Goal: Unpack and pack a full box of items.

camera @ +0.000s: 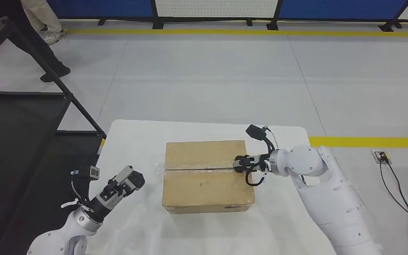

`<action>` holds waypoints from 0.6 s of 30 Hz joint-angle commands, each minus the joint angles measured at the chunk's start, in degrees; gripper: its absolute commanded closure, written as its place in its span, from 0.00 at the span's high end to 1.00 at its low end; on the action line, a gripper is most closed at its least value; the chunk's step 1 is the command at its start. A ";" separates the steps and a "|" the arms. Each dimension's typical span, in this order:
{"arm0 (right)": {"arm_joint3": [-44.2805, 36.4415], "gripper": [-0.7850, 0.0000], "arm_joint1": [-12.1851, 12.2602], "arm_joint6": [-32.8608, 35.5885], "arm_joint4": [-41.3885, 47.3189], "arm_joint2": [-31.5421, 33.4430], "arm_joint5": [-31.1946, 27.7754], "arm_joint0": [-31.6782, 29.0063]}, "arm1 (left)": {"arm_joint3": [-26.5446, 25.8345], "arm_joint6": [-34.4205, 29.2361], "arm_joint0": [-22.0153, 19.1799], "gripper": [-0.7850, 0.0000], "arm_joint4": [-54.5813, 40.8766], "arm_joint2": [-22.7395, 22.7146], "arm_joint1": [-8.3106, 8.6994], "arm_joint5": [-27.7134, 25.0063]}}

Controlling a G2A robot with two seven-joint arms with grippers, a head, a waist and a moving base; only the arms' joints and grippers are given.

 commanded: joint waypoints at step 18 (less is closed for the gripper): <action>1.60 0.00 2.15 -1.39 -0.40 4.92 1.17 -1.95 | 0.36 0.59 -0.61 0.98 0.37 0.43 -0.07 0.96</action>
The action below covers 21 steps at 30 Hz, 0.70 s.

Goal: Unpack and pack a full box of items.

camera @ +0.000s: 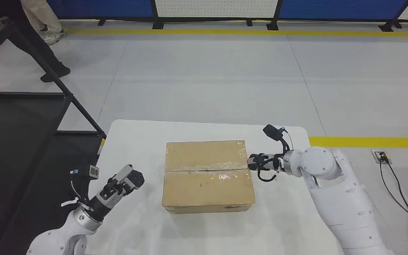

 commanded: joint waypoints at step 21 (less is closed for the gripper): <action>5.58 0.00 0.50 -1.79 1.91 -2.32 -1.12 1.55 | 2.02 4.36 -3.86 1.00 3.09 6.47 -0.71 5.00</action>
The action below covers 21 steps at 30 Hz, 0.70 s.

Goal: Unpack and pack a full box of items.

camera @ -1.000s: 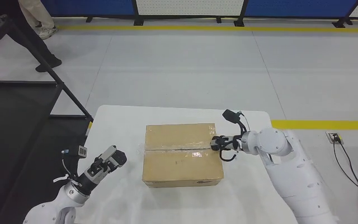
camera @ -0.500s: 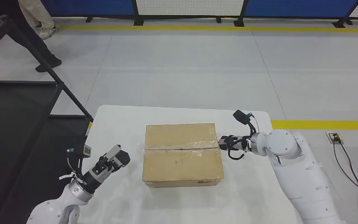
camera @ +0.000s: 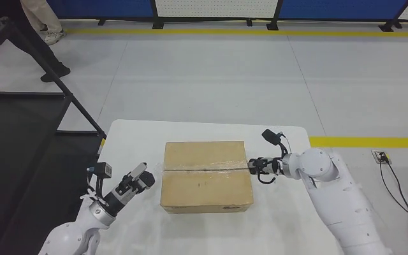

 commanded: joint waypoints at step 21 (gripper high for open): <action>-9.28 0.00 2.59 -9.11 1.46 8.45 -3.08 -7.21 | 7.50 14.18 -8.66 0.00 -4.94 8.82 -2.48 11.13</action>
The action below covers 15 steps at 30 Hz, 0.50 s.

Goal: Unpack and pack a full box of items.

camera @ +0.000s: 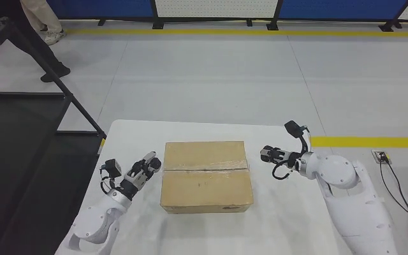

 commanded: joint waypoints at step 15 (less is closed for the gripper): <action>2.16 0.00 0.69 0.87 0.93 -0.82 -1.75 1.35 | 6.62 -0.63 -3.19 0.00 1.53 3.30 -0.85 4.02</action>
